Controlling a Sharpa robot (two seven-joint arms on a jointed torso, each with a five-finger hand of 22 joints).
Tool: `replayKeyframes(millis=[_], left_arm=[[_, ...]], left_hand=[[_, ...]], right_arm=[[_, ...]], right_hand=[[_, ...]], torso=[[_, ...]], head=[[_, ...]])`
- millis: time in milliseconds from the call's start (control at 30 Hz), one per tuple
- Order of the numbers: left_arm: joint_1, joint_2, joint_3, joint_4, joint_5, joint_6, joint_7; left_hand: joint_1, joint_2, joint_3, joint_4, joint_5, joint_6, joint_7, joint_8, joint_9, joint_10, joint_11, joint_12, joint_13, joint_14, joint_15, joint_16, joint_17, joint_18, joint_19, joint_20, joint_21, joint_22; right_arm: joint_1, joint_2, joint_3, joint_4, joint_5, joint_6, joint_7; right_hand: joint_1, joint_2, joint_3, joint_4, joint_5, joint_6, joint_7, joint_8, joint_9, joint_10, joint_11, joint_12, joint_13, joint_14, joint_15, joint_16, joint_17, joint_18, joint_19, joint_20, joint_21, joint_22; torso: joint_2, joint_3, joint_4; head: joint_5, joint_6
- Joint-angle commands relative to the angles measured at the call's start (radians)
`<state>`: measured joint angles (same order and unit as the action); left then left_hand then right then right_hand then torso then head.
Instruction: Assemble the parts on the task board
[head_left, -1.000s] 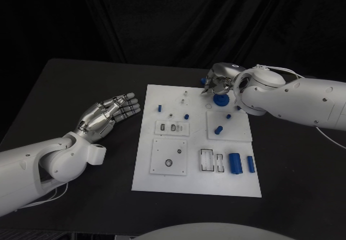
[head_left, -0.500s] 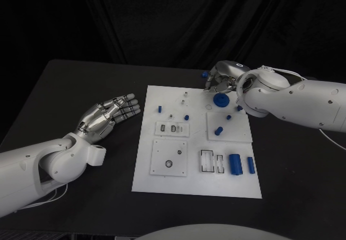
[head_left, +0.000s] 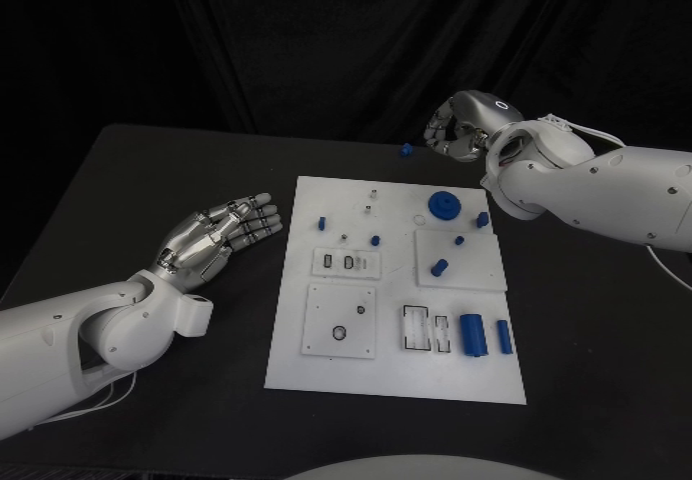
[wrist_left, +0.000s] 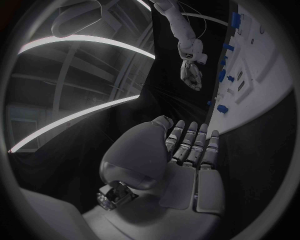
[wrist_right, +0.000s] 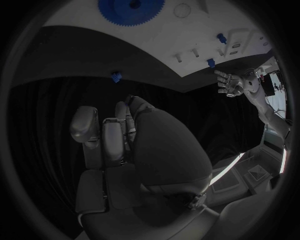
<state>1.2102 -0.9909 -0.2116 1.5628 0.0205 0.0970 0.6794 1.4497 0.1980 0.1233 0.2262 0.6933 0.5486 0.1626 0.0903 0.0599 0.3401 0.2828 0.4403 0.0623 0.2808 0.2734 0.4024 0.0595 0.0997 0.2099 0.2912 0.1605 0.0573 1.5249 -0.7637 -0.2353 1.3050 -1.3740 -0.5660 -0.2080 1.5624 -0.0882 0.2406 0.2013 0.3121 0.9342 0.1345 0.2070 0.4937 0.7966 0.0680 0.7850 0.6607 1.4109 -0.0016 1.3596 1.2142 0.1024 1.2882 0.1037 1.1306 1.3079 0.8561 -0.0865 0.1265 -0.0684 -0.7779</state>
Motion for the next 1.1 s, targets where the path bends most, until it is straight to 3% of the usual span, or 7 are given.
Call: replayKeyframes(millis=[33,300,367,600,800,1000,1100], left_arm=[[-0.001,0.002,0.000,0.001,-0.002,0.013,0.127],[-0.001,0.006,0.000,0.001,-0.002,0.013,0.128],[-0.001,0.008,0.000,0.001,-0.002,0.013,0.128],[-0.001,0.010,0.000,0.000,-0.002,0.013,0.129],[-0.001,0.013,0.000,0.000,-0.002,0.013,0.129],[-0.001,0.017,0.000,-0.003,-0.002,0.014,0.130],[-0.001,0.019,0.000,-0.003,-0.002,0.014,0.129]], left_hand=[[-0.012,0.000,0.007,0.001,0.000,0.006,0.023,0.004,0.002,0.003,0.003,0.002,0.002,0.004,0.004,0.006,0.001,-0.016,0.003,0.000,-0.005,-0.001],[-0.012,0.000,0.007,0.001,0.000,0.006,0.023,0.004,0.002,0.003,0.003,0.002,0.002,0.004,0.004,0.006,0.001,-0.016,0.003,0.000,-0.005,-0.001],[-0.012,0.000,0.007,0.001,0.000,0.006,0.023,0.004,0.002,0.003,0.003,0.002,0.002,0.004,0.004,0.006,0.001,-0.016,0.003,0.000,-0.005,-0.001],[-0.012,0.000,0.007,0.001,0.000,0.006,0.023,0.004,0.002,0.003,0.003,0.002,0.002,0.004,0.004,0.006,0.001,-0.016,0.003,0.000,-0.005,-0.001],[-0.013,-0.002,0.010,0.001,0.001,0.008,0.023,0.005,0.002,0.005,0.003,0.004,0.002,0.005,0.004,0.007,0.001,-0.016,0.004,0.000,-0.004,-0.001],[-0.013,-0.002,0.010,0.001,0.001,0.008,0.023,0.005,0.002,0.005,0.003,0.004,0.002,0.005,0.004,0.007,0.001,-0.016,0.004,0.000,-0.004,-0.001],[-0.013,-0.002,0.010,0.001,0.001,0.008,0.023,0.005,0.002,0.005,0.003,0.004,0.002,0.005,0.004,0.007,0.001,-0.016,0.004,0.000,-0.004,-0.001]], right_arm=[[0.003,0.014,0.001,-0.025,-0.003,-0.047,0.014],[0.004,0.075,0.003,-0.120,-0.003,0.025,0.022],[0.004,0.091,0.003,-0.144,-0.003,0.054,0.025],[0.002,0.134,0.004,-0.213,-0.003,0.138,0.046],[-0.001,0.167,0.004,-0.262,-0.003,0.211,0.054],[-0.003,0.196,0.004,-0.301,-0.003,0.264,0.058],[-0.005,0.206,0.004,-0.316,-0.003,0.284,0.061]], right_hand=[[0.000,-0.010,0.007,0.000,-0.007,-0.002,0.004,-0.005,-0.005,-0.003,0.004,-0.013,-0.012,-0.006,0.004,-0.005,-0.002,0.009,-0.005,0.004,-0.006,0.009],[-0.016,-0.034,0.031,0.009,-0.047,-0.049,0.021,-0.054,-0.057,-0.058,0.036,-0.162,-0.136,-0.026,0.031,-0.022,-0.034,0.014,-0.022,0.027,-0.041,0.001],[-0.023,-0.047,0.029,0.010,-0.069,-0.092,0.009,-0.089,-0.088,-0.114,0.061,-0.223,-0.182,-0.057,0.052,-0.048,-0.073,0.021,-0.054,0.043,-0.088,-0.018],[-0.062,-0.054,-0.021,0.017,-0.146,-0.158,0.001,-0.142,-0.147,-0.173,0.074,-0.287,-0.250,-0.080,0.059,-0.060,-0.101,0.029,-0.072,0.058,-0.122,-0.027],[-0.089,-0.051,-0.077,0.042,-0.200,-0.182,0.008,-0.140,-0.185,-0.176,0.075,-0.308,-0.291,-0.087,0.057,-0.064,-0.114,0.028,-0.069,0.056,-0.133,-0.026],[-0.099,-0.042,-0.099,0.060,-0.219,-0.164,0.021,-0.134,-0.203,-0.146,0.070,-0.313,-0.316,-0.075,0.054,-0.053,-0.104,0.024,-0.048,0.054,-0.114,-0.012],[-0.101,-0.039,-0.105,0.066,-0.227,-0.150,0.028,-0.129,-0.209,-0.138,0.068,-0.321,-0.329,-0.073,0.050,-0.052,-0.105,0.023,-0.044,0.052,-0.113,-0.009]], torso=[[0.000,-0.0007,0.0007],[0.001,0.0002,0.0015],[0.001,0.0003,0.0015],[0.001,0.0007,-0.0003],[0.002,-0.0008,0.0021],[0.002,-0.0002,0.0022],[0.004,-0.0009,0.0059]], head=[[0.001,0.002],[-0.005,0.009],[-0.004,0.009],[0.000,0.008],[0.000,0.010],[-0.002,0.012],[-0.006,0.015]])
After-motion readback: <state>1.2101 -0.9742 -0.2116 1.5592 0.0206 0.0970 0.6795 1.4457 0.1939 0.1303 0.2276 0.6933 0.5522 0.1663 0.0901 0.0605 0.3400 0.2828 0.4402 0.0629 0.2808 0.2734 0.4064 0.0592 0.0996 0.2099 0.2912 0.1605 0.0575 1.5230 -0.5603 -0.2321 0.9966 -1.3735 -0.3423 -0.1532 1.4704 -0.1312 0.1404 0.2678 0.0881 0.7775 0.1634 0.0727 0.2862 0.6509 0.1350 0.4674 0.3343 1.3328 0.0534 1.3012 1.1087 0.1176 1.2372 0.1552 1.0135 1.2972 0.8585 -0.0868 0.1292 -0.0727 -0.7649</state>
